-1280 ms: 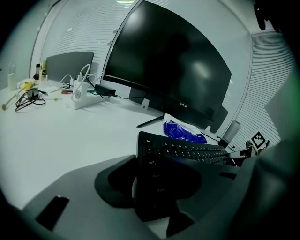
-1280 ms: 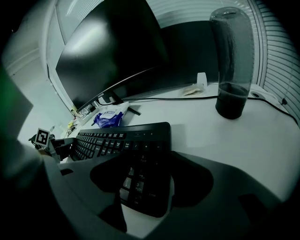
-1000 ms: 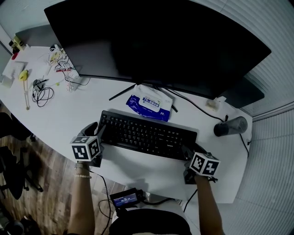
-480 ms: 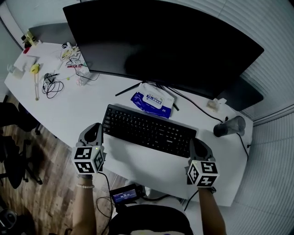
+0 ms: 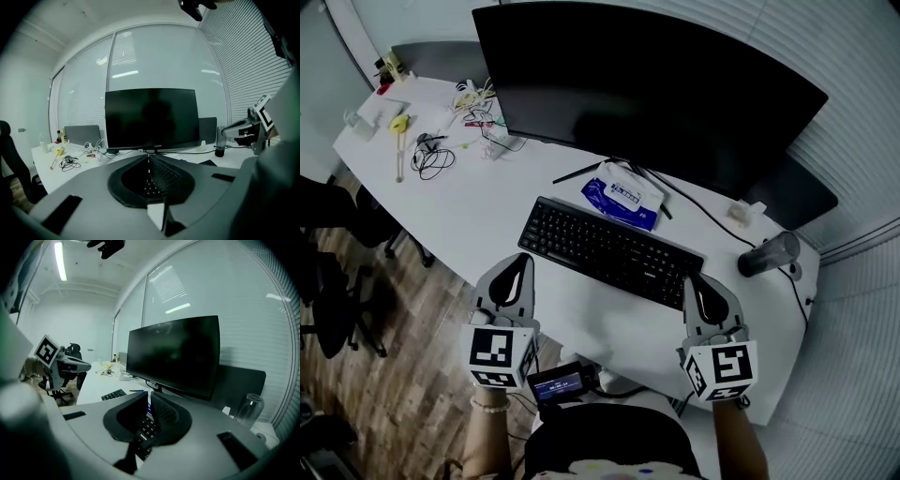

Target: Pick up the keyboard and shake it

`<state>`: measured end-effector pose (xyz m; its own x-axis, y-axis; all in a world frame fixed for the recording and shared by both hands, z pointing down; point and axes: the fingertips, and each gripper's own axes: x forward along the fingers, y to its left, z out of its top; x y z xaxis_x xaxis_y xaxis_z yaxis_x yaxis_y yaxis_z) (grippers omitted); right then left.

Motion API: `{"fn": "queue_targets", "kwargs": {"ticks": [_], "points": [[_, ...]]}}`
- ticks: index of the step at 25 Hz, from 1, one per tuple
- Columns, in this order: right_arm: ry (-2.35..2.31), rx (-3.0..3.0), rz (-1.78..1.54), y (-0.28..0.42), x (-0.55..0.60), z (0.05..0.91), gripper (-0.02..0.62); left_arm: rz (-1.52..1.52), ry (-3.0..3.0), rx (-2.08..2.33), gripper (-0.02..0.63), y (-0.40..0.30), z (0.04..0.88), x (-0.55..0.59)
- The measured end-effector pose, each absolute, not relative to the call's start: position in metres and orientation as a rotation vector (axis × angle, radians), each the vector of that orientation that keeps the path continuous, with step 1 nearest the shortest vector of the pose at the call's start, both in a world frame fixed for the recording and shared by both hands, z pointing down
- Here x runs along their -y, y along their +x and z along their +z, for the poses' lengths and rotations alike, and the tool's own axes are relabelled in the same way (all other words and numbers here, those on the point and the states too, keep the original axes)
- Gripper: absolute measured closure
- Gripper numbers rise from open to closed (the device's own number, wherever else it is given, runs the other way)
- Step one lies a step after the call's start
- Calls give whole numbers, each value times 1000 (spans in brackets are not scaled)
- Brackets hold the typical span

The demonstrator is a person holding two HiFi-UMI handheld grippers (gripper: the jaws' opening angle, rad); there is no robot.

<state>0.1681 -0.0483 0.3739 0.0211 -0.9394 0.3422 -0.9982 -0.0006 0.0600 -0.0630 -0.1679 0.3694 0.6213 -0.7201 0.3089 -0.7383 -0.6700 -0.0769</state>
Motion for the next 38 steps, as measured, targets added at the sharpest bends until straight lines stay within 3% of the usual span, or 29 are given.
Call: {"fn": "queue_targets", "kwargs": {"ticks": [13, 38], "points": [[1982, 2114, 77, 150, 21, 313, 551, 387, 2848, 1184, 584, -39, 324, 92], [1952, 2117, 30, 150, 10, 313, 554, 338, 2865, 1177, 584, -28, 314, 72]]}}
